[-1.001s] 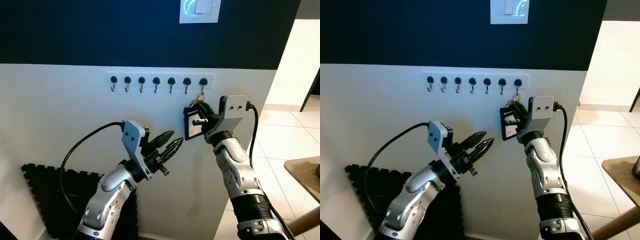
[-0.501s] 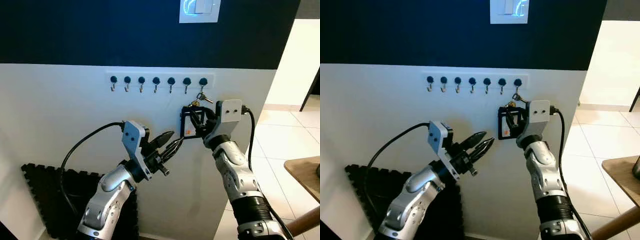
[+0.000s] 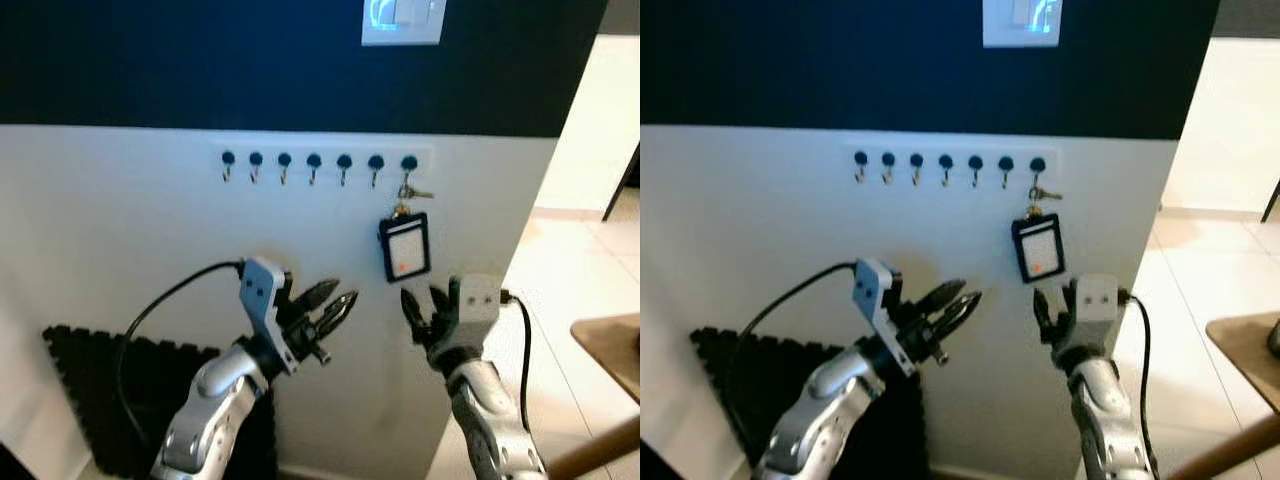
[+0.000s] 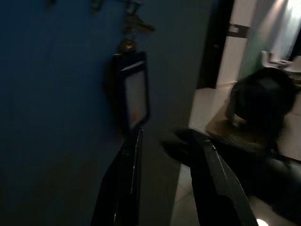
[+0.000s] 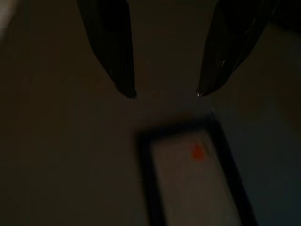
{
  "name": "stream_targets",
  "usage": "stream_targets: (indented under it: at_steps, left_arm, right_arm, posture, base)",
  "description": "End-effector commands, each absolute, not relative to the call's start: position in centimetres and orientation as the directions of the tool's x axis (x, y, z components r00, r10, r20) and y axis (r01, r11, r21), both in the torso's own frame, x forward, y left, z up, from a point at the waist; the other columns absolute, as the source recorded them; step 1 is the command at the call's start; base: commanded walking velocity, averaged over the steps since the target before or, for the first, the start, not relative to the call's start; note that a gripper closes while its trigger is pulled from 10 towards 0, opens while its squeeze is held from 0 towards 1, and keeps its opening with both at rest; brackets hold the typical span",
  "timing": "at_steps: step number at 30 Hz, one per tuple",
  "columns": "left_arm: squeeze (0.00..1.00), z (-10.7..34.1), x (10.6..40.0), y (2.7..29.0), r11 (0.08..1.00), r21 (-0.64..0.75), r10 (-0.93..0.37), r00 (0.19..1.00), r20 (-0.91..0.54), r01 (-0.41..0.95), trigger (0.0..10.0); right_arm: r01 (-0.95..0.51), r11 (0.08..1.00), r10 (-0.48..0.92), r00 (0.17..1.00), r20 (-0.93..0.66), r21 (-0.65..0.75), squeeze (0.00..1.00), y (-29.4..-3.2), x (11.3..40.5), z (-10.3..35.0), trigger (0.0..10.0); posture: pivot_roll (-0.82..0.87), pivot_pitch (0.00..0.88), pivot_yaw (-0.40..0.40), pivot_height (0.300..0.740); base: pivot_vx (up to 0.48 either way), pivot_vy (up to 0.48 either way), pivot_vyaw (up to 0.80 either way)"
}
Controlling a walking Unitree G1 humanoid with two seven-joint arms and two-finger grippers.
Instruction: Hang keys on a hook
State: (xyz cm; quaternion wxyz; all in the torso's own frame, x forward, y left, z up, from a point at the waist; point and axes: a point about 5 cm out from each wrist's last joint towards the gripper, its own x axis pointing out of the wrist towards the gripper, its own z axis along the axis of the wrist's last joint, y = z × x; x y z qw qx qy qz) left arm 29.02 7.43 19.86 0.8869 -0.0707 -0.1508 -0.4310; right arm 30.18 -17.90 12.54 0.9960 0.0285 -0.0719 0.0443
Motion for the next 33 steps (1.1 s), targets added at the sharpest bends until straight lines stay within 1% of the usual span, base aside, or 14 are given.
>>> stream_targets:
  at_steps: [1,3,5,7,9,12,13,14,16,21,25,26,29,33]
  left_arm:
    - [0.0,18.2,29.3,8.7,0.659,-0.005,-0.725,0.638,0.262,0.752,10.0]
    - [0.0,16.1,29.8,9.4,0.702,-0.016,-0.7,0.695,0.167,0.712,10.0]
    - [0.0,11.2,30.5,10.9,0.789,0.008,-0.611,0.787,-0.088,0.614,10.0]
    - [0.0,11.2,30.5,10.9,0.789,0.008,-0.611,0.787,-0.088,0.614,10.0]
    - [0.0,5.1,29.6,13.0,0.86,0.031,-0.468,0.811,-0.352,0.51,10.0]
    - [0.0,2.7,28.8,13.9,0.887,0.045,-0.393,0.805,-0.445,0.459,10.0]
    - [0.0,-0.3,27.2,15.3,0.919,0.081,-0.277,0.78,-0.561,0.385,10.0]
    - [0.0,-1.2,26.6,15.7,0.924,0.108,-0.235,0.769,-0.595,0.366,10.0]
    - [0.0,-1.2,26.6,15.7,0.924,0.108,-0.235,0.769,-0.595,0.366,10.0]
    - [0.0,-3.1,25.3,17.2,0.946,0.145,-0.121,0.732,-0.67,0.289,10.0]
    - [0.0,-3.9,24.6,18.0,0.948,0.165,-0.08,0.706,-0.704,0.272,10.0]
    - [0.0,-4.9,23.6,18.9,0.941,0.196,-0.038,0.664,-0.747,0.274,10.0]
    - [0.0,-5.5,22.8,19.4,0.941,0.212,-0.003,0.633,-0.774,0.264,10.0]
    - [0.0,-5.7,22.6,19.5,0.962,0.176,0.007,0.627,-0.779,0.208,10.0]
  right_arm:
    - [-0.083,0.994,0.081,0.996,0.033,0.064,0.0,-18.0,28.9,9.3,10.0]
    - [-0.043,0.996,0.052,0.993,-0.107,0.081,0.0,-18.8,27.5,5.7,10.0]
    - [0.031,0.995,0.005,0.941,-0.34,0.098,0.0,-19.7,25.6,0.8,10.0]
    - [0.031,0.995,0.005,0.941,-0.34,0.098,0.0,-19.7,25.6,0.8,10.0]
    - [0.072,0.995,-0.022,0.856,-0.517,0.076,0.0,-20.1,23.2,-3.0,10.0]
    - [0.091,0.994,-0.039,0.818,-0.574,0.061,0.0,-20.2,22.2,-4.2,10.0]
    - [0.136,0.989,-0.072,0.775,-0.627,0.054,0.0,-20.2,20.7,-5.5,10.0]
    - [0.16,0.985,-0.087,0.766,-0.637,0.059,0.0,-20.1,20.3,-5.8,10.0]
    - [0.16,0.985,-0.087,0.766,-0.637,0.059,0.0,-20.1,20.3,-5.8,10.0]
    - [0.198,0.978,-0.107,0.755,-0.647,0.068,0.0,-19.8,19.8,-6.4,10.0]
    - [0.159,0.986,-0.092,0.748,-0.657,0.043,0.0,-19.4,19.7,-6.7,10.0]
    - [0.134,0.991,-0.08,0.735,-0.673,0.029,0.0,-19.2,19.6,-6.9,10.0]
    - [0.116,0.993,-0.075,0.724,-0.686,0.014,0.0,-19.2,19.4,-7.1,10.0]
    - [0.102,0.995,-0.07,0.715,-0.696,0.005,0.0,-19.3,19.2,-7.2,10.0]
  posture:
    - [0.01,0.068,0.04,0.74]
    - [0.0,0.067,0.046,0.74]
    - [0.01,0.061,0.055,0.74]
    - [0.01,0.061,0.055,0.74]
    - [0.0,0.054,0.066,0.74]
    - [0.0,0.052,0.067,0.74]
    - [0.01,0.043,0.073,0.74]
    - [0.01,0.044,0.074,0.74]
    - [0.01,0.044,0.074,0.74]
    - [0.01,0.039,0.08,0.74]
    - [0.01,0.035,0.078,0.74]
    - [0.01,0.031,0.076,0.74]
    - [0.01,0.031,0.069,0.74]
    - [0.01,0.027,0.064,0.74]
  base:
    - [0.0,0.0,0.0]
    - [0.0,0.0,0.0]
    - [0.0,0.0,0.0]
    - [0.0,0.0,0.0]
    - [0.0,0.0,0.0]
    - [0.0,0.0,0.0]
    - [0.0,0.0,0.0]
    - [0.0,0.0,0.0]
    - [0.0,0.0,0.0]
    - [0.0,0.0,0.0]
    - [0.0,0.0,0.0]
    - [0.0,0.0,0.0]
    - [0.0,0.0,0.0]
    - [0.0,0.0,0.0]
